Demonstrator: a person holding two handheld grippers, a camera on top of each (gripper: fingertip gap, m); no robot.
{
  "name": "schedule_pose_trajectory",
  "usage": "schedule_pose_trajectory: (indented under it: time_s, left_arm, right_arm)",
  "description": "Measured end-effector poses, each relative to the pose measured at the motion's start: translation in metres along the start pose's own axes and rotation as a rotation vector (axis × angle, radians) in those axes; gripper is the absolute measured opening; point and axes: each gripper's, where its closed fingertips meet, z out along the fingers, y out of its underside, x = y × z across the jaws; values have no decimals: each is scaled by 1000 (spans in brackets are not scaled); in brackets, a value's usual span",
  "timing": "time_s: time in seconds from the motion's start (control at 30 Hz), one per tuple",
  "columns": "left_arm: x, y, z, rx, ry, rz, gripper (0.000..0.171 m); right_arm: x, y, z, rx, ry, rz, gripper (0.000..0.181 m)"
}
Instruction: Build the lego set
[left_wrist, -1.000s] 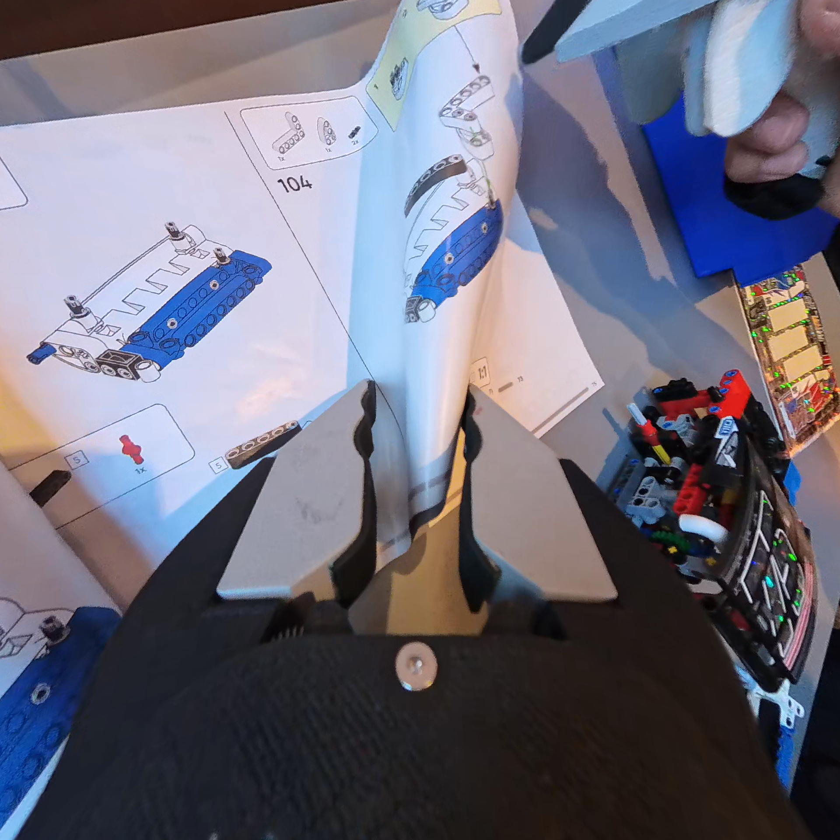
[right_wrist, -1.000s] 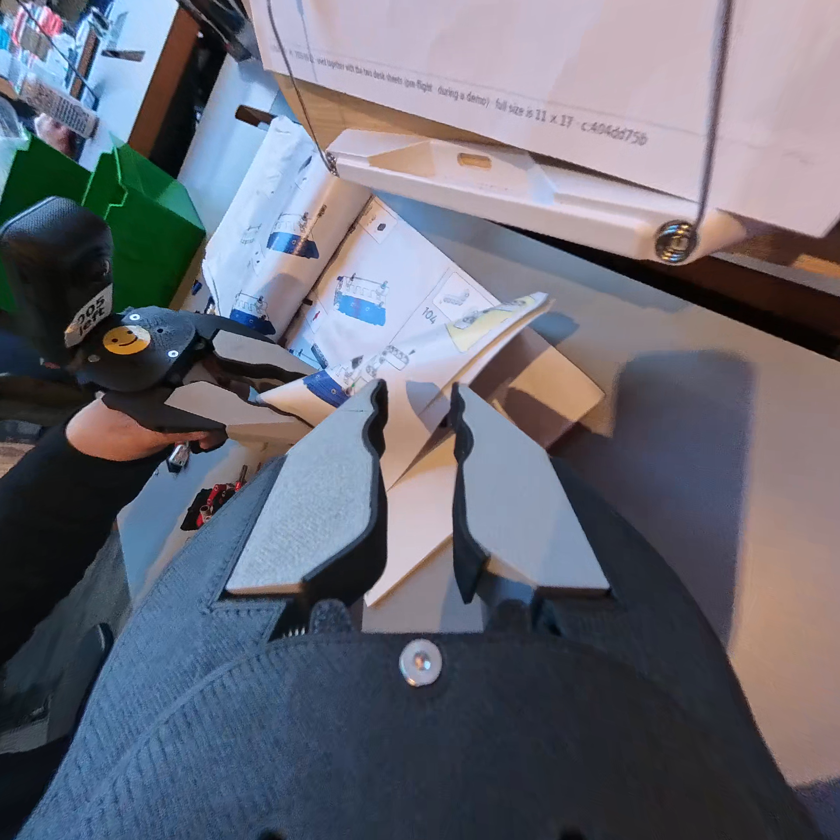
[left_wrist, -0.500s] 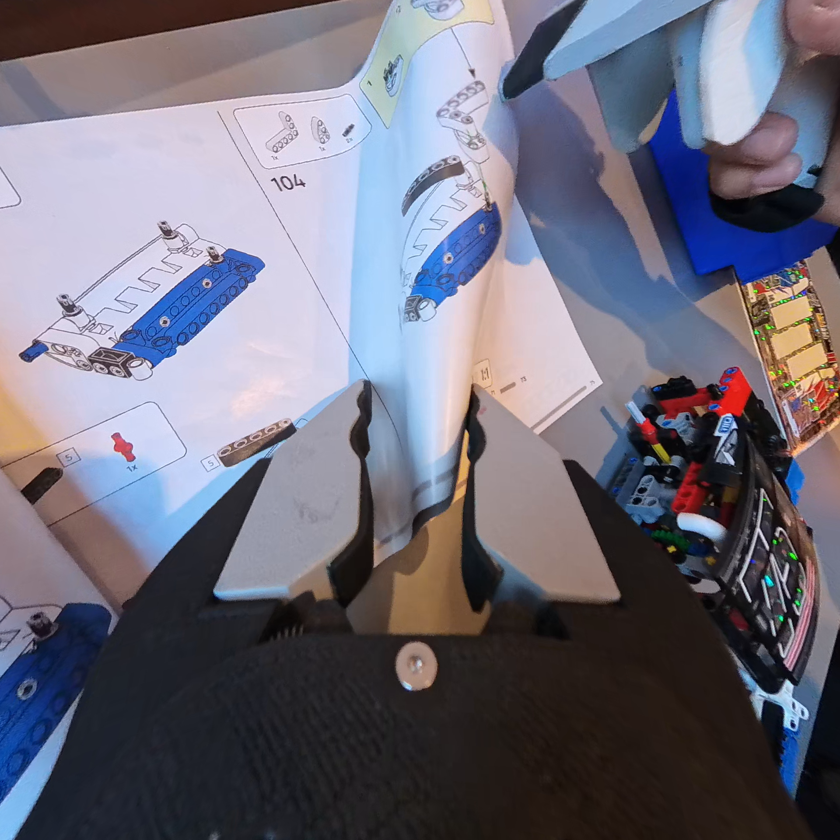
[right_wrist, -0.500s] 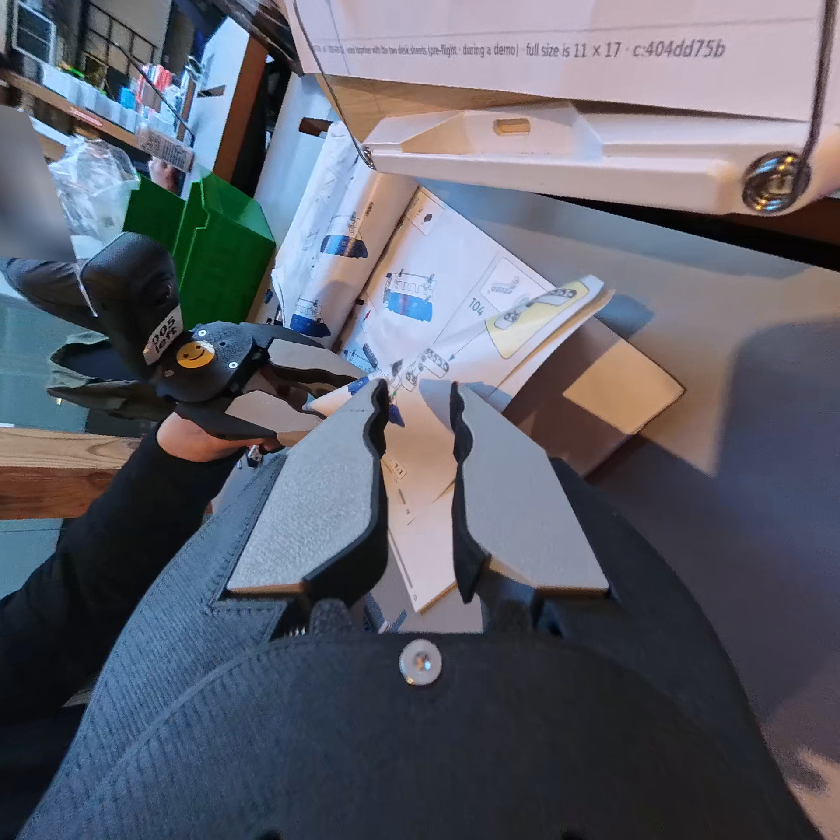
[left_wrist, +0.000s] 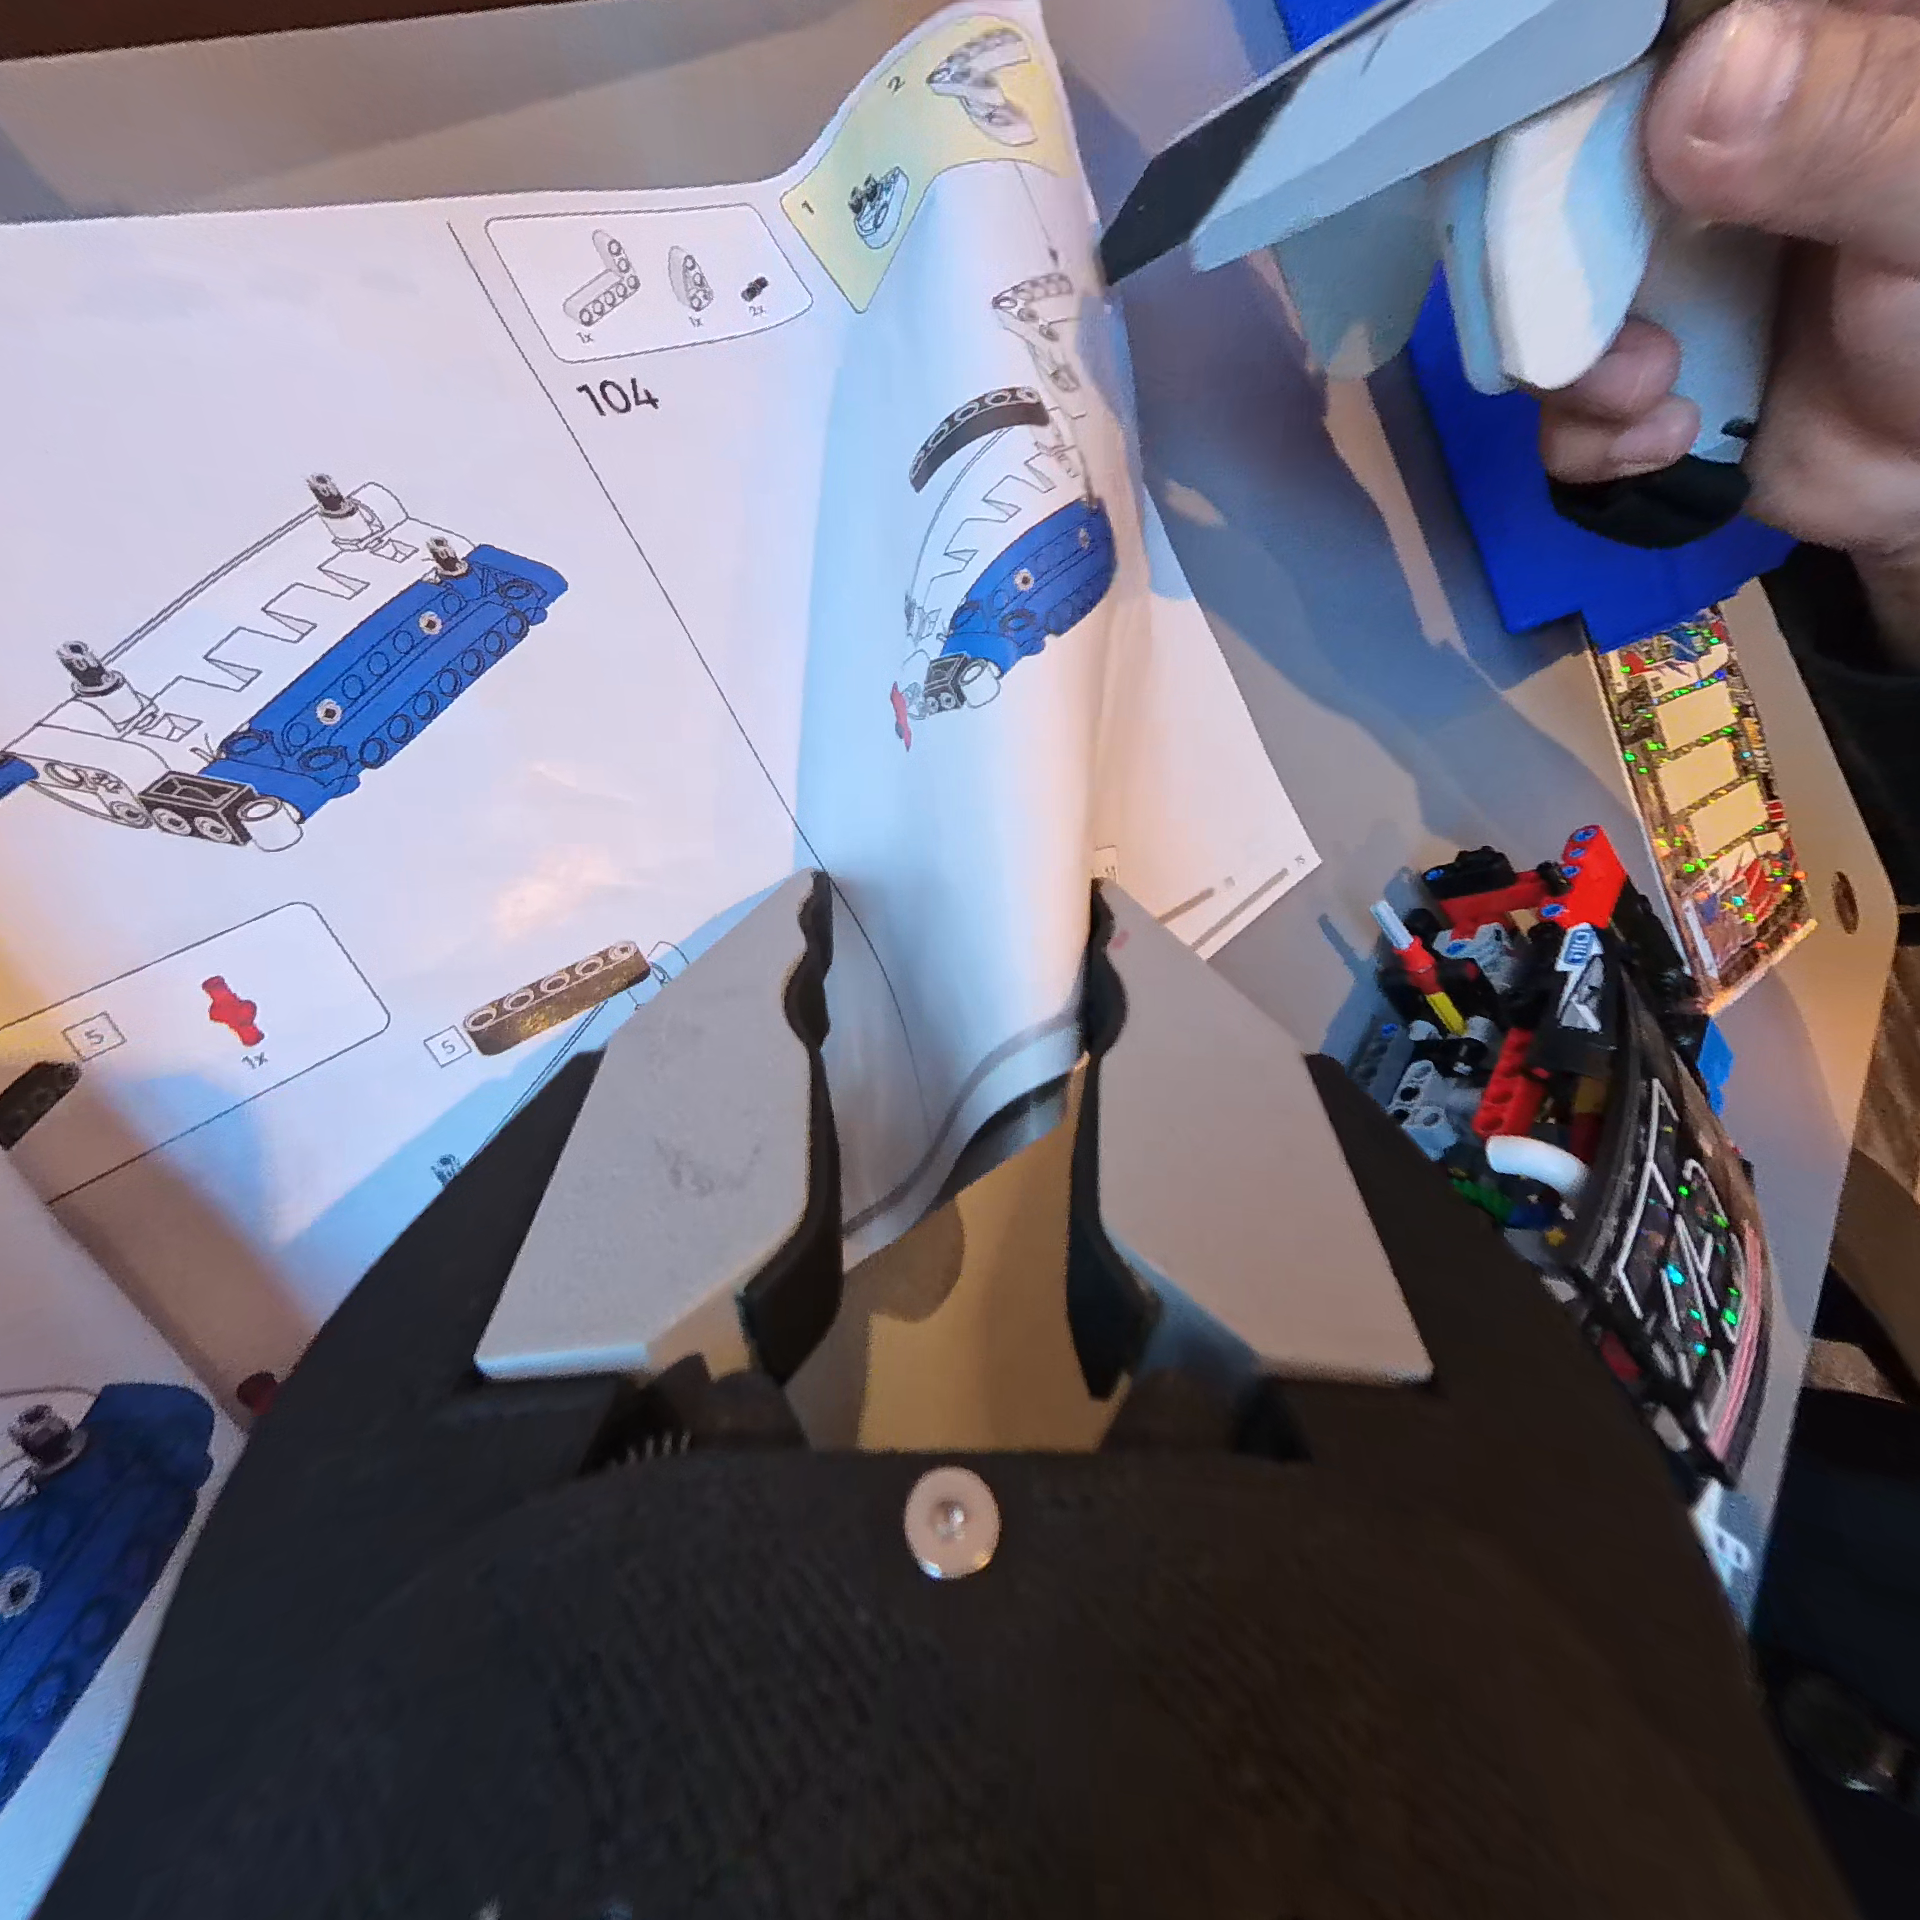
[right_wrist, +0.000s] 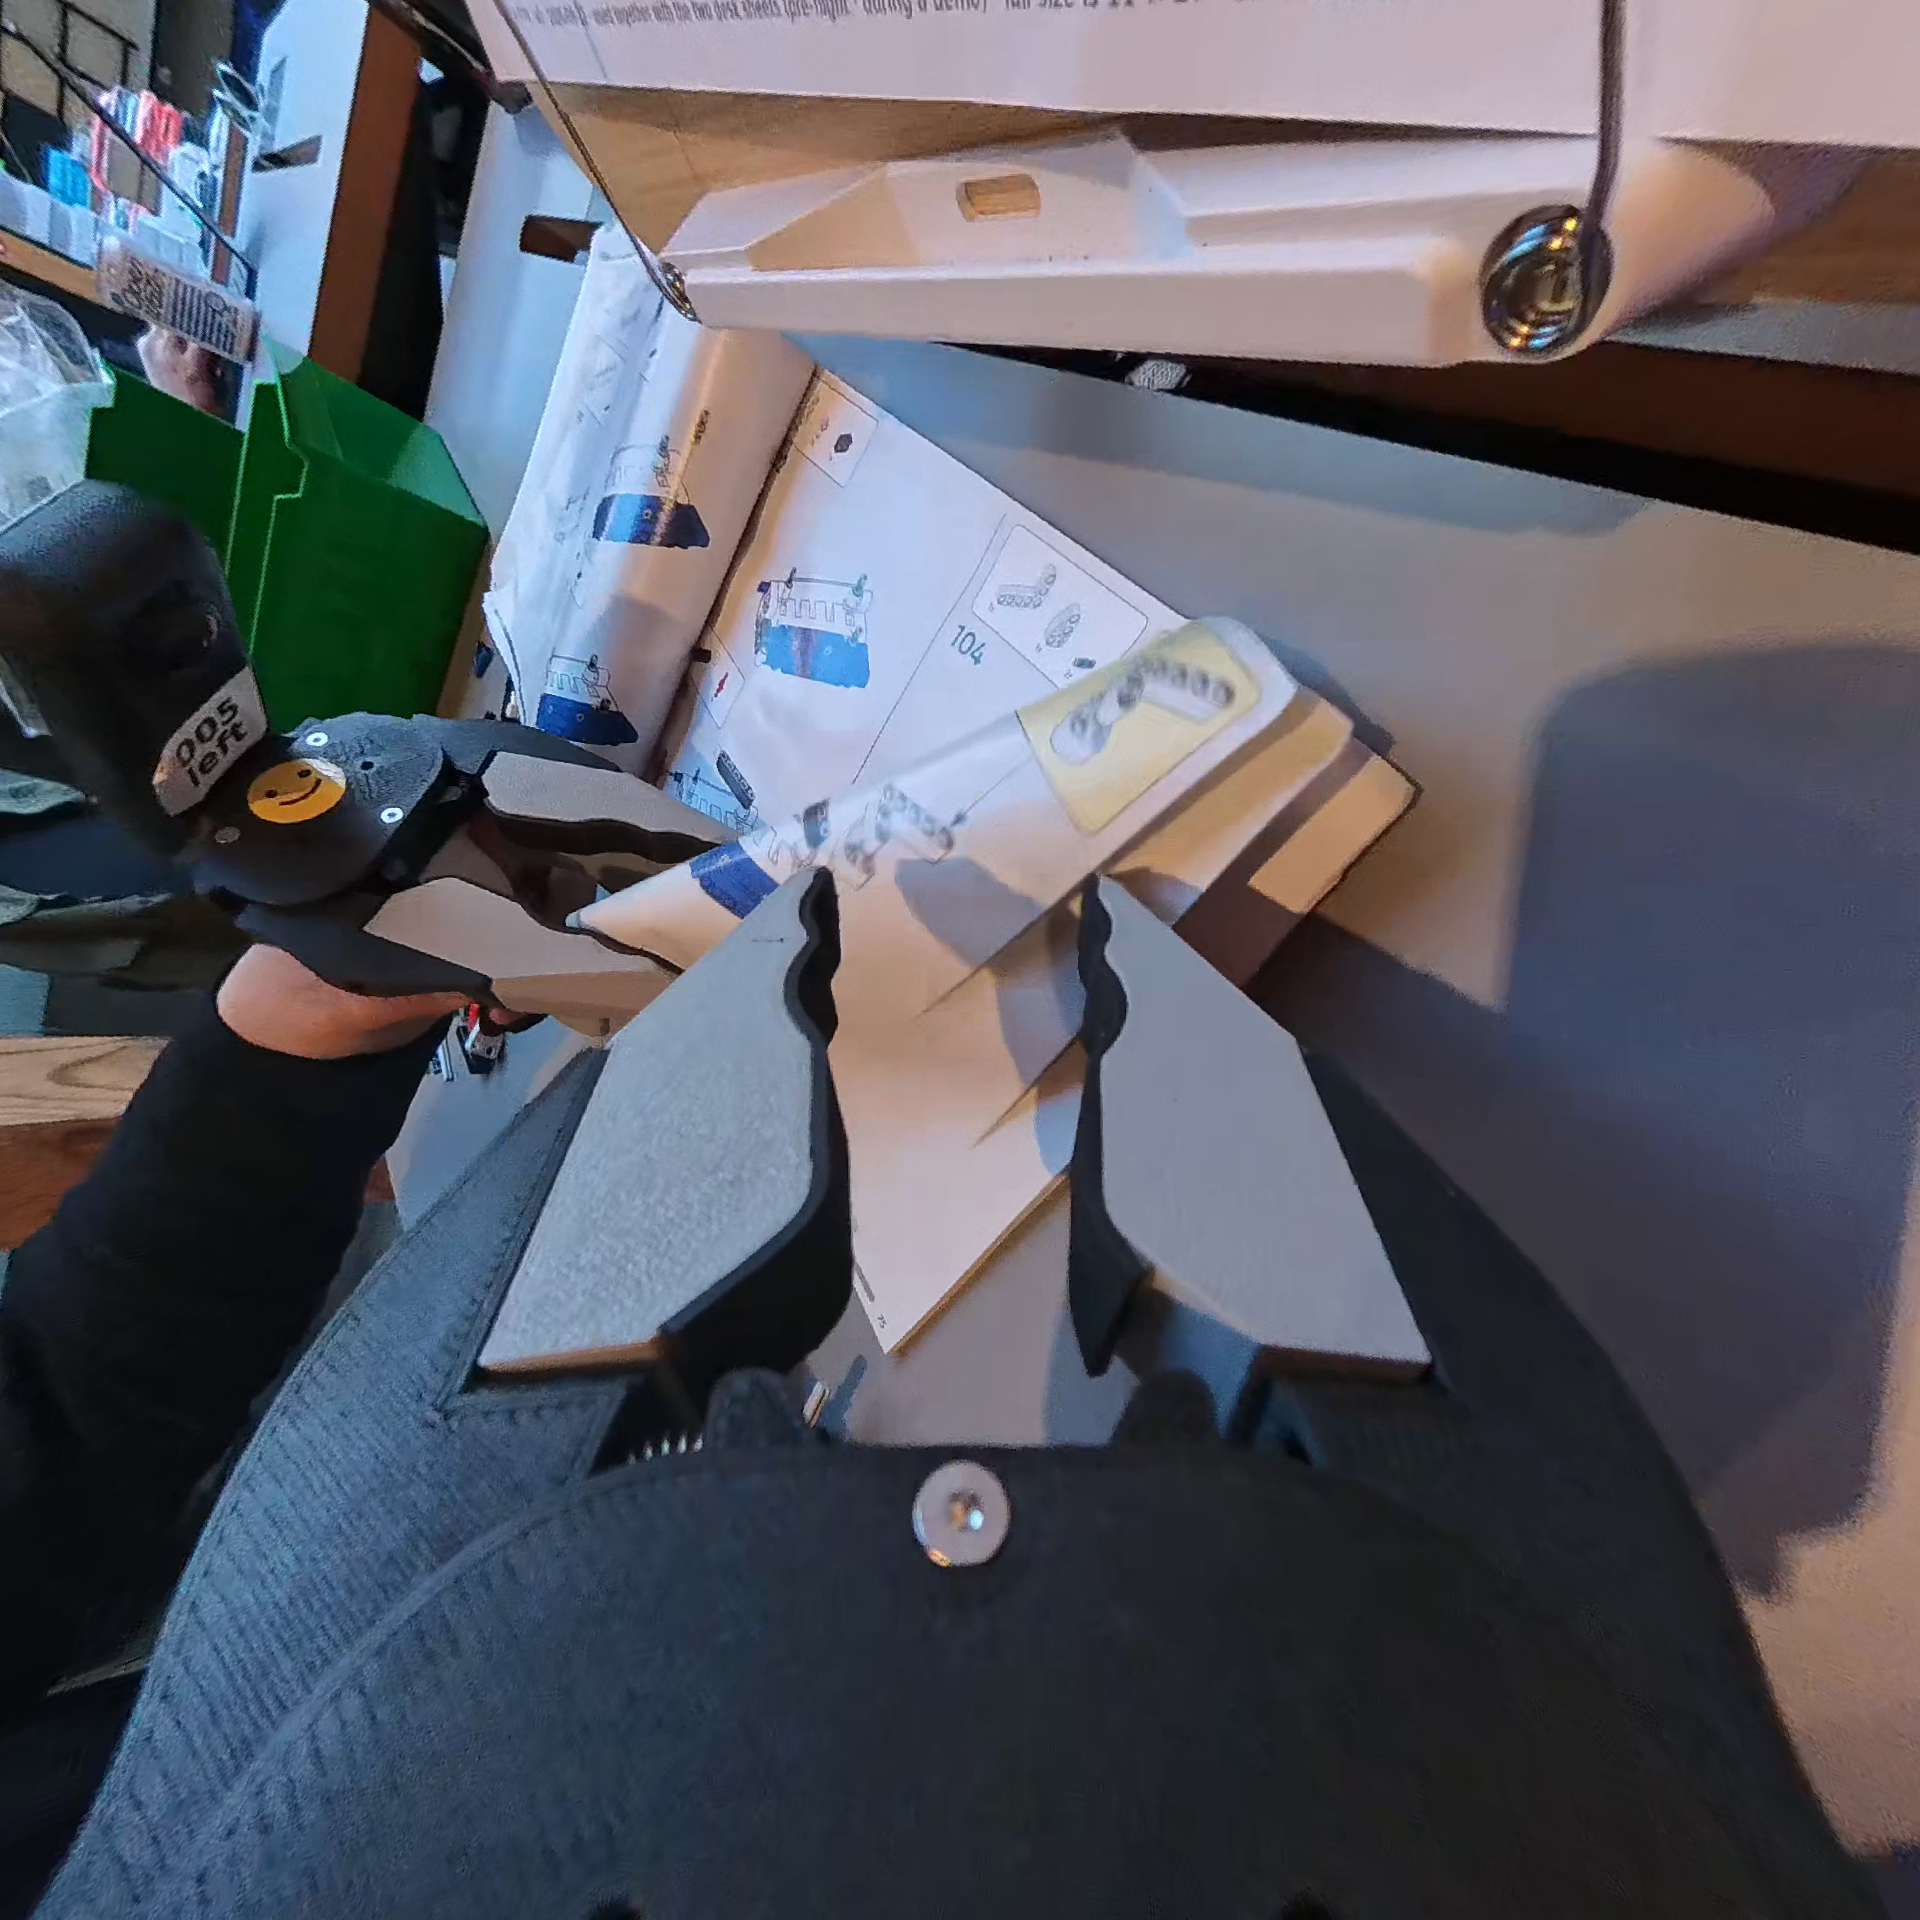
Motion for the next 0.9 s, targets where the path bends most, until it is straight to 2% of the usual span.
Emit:
schedule_pose_trajectory:
  time_s: [0.13, 0.33, 0.5, 0.53, 0.6, 0.67, 0.8, 0.87, 0.9]
  left_arm:
    - [-1, 0, -2, 5, 17, -20, 43]
    - [4, 4, -7, -11, 18, -2, 37]
    - [12, 3, -14, -17, -15, 57, 35]
    - [13, 3, -16, -16, -26, 69, 36]
    - [14, 3, -23, -9, -70, 121, 42]
    - [18, 8, -35, -19, -109, 209, 59]
    - [6, 12, -60, -4, -361, 435, 90]
    - [7, 10, -61, 7, -439, 510, 92]
    - [2, 6, -64, 17, -504, 522, 79]
  right_arm:
    - [-1, 5, -2, -3, -17, 13, 48]
    - [-26, 4, 1, 42, -198, 56, 38]
    - [-35, 6, 9, 16, -230, 21, 2]
    - [-39, 4, 10, 24, -241, 17, 0]
    - [-52, -2, 7, 48, -281, 12, 0]
    - [-66, -10, 2, 78, -322, 19, 0]
    - [-97, -29, -7, 124, -423, 40, 0]
    - [-111, -37, -3, 128, -450, 43, 0]
    - [-118, -39, 2, 123, -455, 41, 0]
